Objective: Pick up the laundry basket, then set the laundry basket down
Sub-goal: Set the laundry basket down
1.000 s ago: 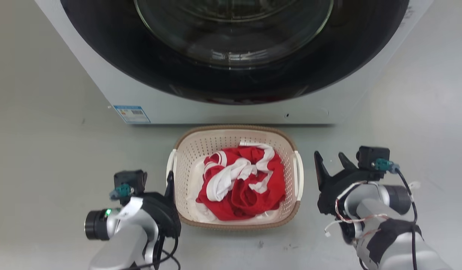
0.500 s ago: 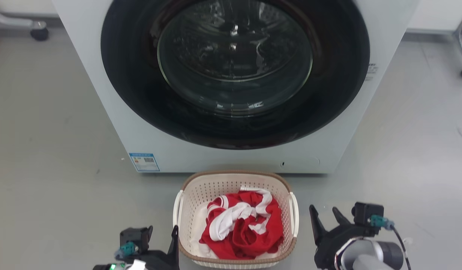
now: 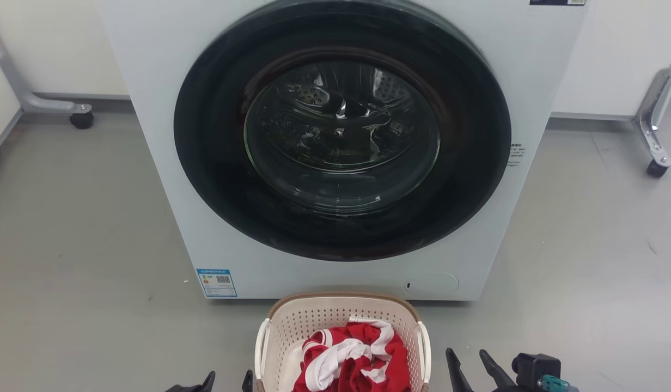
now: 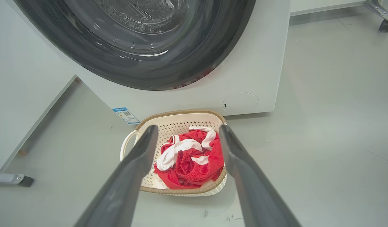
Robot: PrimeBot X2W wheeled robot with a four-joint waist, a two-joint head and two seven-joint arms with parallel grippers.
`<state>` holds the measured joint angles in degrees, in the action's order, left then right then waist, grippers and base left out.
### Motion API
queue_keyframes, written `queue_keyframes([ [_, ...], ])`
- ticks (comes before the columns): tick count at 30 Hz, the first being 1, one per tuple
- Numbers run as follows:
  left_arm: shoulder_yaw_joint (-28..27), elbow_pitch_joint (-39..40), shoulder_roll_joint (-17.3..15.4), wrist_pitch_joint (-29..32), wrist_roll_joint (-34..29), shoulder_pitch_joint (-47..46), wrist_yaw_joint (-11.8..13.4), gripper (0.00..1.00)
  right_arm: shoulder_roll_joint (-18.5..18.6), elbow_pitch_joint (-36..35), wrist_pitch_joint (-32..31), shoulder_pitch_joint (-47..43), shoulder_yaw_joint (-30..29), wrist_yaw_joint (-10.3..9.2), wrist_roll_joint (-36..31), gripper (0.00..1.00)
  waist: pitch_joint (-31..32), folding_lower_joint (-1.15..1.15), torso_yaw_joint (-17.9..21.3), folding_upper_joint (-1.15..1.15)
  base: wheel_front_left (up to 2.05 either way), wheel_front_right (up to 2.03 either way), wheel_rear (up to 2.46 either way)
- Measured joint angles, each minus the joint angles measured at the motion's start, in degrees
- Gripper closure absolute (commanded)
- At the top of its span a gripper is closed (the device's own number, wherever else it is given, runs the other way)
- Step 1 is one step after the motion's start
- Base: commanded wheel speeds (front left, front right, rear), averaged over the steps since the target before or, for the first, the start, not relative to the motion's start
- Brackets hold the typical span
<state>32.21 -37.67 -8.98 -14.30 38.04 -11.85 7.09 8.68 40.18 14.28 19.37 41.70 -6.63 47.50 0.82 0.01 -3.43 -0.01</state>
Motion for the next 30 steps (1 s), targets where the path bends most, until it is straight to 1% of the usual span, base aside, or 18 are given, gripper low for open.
queue_keyframes([
  [8,-6.76,6.95,0.07,0.0,-4.71,4.86,0.03,0.0,1.38,-9.84,0.0,-6.55,-5.43,-0.51,-5.66,0.0,0.95,-0.01,0.06,0.0,0.0,0.0,0.0],
  [13,-10.46,11.32,0.81,-0.01,-8.09,8.12,0.03,0.0,1.6,-15.6,0.01,-10.51,-9.05,-0.52,-9.28,0.0,0.99,-0.01,0.18,0.01,0.0,0.0,0.0],
  [16,-12.56,13.9,1.41,-0.01,-10.38,10.1,0.03,0.0,1.59,-17.92,0.01,-12.93,-12.23,-0.53,-12.0,0.0,0.92,-0.01,0.3,0.01,0.0,0.0,0.0],
  [19,-14.04,16.19,2.1,-0.01,-11.98,11.72,0.03,0.0,1.1,-19.94,0.01,-15.41,-15.15,-0.68,-14.19,0.0,0.78,-0.01,0.43,0.01,0.0,0.0,0.0],
  [23,-15.89,19.03,2.75,-0.01,-14.47,13.45,0.03,0.0,-0.47,-22.95,0.01,-17.89,-18.18,-0.68,-17.28,0.0,0.49,-0.01,0.61,0.01,0.0,0.0,0.0],
  [30,-17.9,23.19,3.76,-0.01,-17.94,15.8,0.03,0.0,-2.2,-27.74,0.01,-20.95,-20.93,-0.68,-22.73,0.0,-0.04,-0.01,1.0,0.01,0.0,0.0,0.0],
])
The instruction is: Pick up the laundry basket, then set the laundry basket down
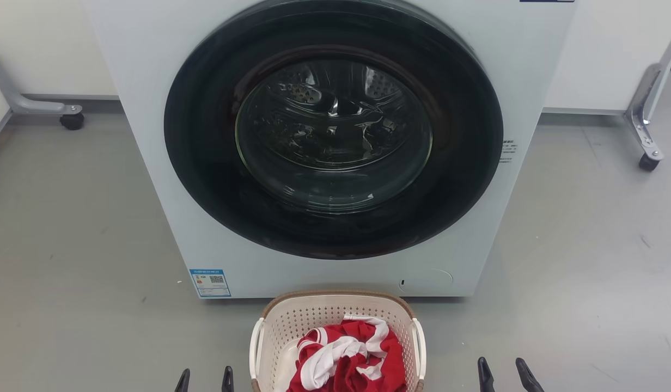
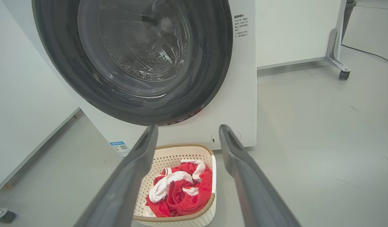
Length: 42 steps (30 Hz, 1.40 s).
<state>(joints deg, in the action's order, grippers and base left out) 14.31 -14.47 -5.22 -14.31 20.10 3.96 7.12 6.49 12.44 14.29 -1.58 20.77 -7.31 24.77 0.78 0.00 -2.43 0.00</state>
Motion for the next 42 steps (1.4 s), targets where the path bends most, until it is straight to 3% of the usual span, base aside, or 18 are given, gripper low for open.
queue_keyframes([
  [16,-1.81,5.3,1.0,0.0,-5.45,1.48,0.0,0.0,-1.78,-6.24,0.01,-3.64,-3.57,0.0,-6.66,0.0,-0.75,0.0,0.48,0.0,0.0,0.0,0.0],
  [42,-2.88,5.9,1.74,0.0,-7.1,1.42,0.0,0.0,-2.86,-7.67,0.01,-3.71,-4.8,0.0,-8.83,0.0,-0.92,0.0,0.0,0.0,0.0,0.0,0.0],
])
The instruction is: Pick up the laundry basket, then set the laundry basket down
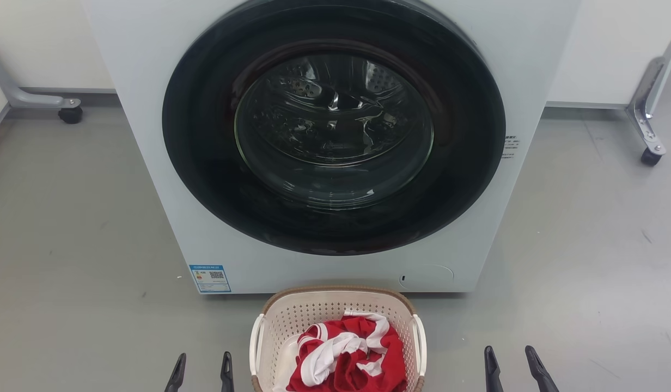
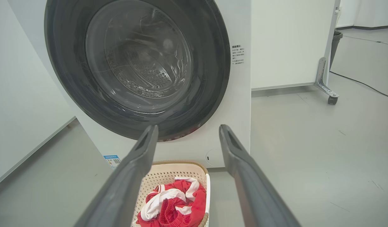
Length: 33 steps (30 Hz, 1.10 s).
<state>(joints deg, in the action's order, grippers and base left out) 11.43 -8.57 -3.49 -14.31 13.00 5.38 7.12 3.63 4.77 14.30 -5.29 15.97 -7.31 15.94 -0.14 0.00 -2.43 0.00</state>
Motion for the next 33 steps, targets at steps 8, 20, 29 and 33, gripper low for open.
queue_keyframes([
  [8,0.48,0.01,0.09,0.0,0.0,-0.2,0.0,1.0,-0.16,-0.09,0.0,-0.05,-0.14,0.0,-0.38,1.0,0.0,0.0,-0.01,0.0,0.0,0.0,0.0],
  [20,-0.24,-3.41,0.12,0.73,2.33,1.11,-0.66,1.0,-0.27,3.46,-0.73,-1.13,-0.98,0.7,2.4,1.0,-0.02,0.0,0.13,0.0,0.0,0.0,0.0],
  [29,-1.88,-3.89,0.16,3.05,10.65,0.58,-2.14,1.0,-0.37,4.22,-2.93,-0.43,-3.26,1.86,10.13,1.0,-0.02,0.0,0.37,0.0,0.0,0.0,0.0],
  [33,-2.59,-4.1,0.21,3.98,13.9,0.32,-2.64,1.0,-0.43,4.53,-3.91,0.18,-4.25,2.57,13.38,1.0,-0.01,0.0,0.47,0.0,0.0,0.0,0.0],
])
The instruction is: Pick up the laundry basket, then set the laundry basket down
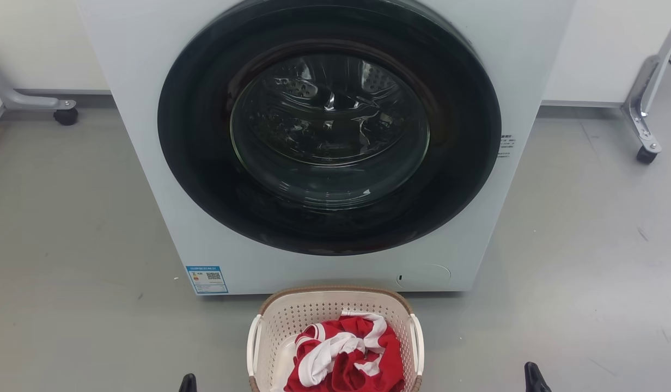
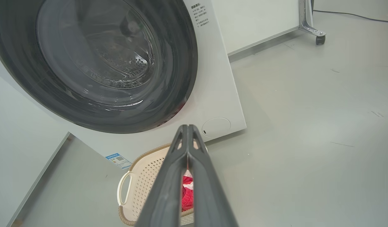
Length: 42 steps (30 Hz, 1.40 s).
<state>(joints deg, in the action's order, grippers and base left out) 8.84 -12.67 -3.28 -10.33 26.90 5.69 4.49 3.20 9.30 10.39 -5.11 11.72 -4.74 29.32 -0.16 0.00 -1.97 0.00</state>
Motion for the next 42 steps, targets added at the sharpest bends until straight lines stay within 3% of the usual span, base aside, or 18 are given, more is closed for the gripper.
queue_keyframes([
  [42,-7.72,-2.25,0.33,9.34,34.95,-5.52,-6.11,1.0,-0.46,4.25,-9.38,4.99,-10.59,6.13,33.75,1.0,0.04,0.0,1.07,0.0,0.0,0.0,0.0],
])
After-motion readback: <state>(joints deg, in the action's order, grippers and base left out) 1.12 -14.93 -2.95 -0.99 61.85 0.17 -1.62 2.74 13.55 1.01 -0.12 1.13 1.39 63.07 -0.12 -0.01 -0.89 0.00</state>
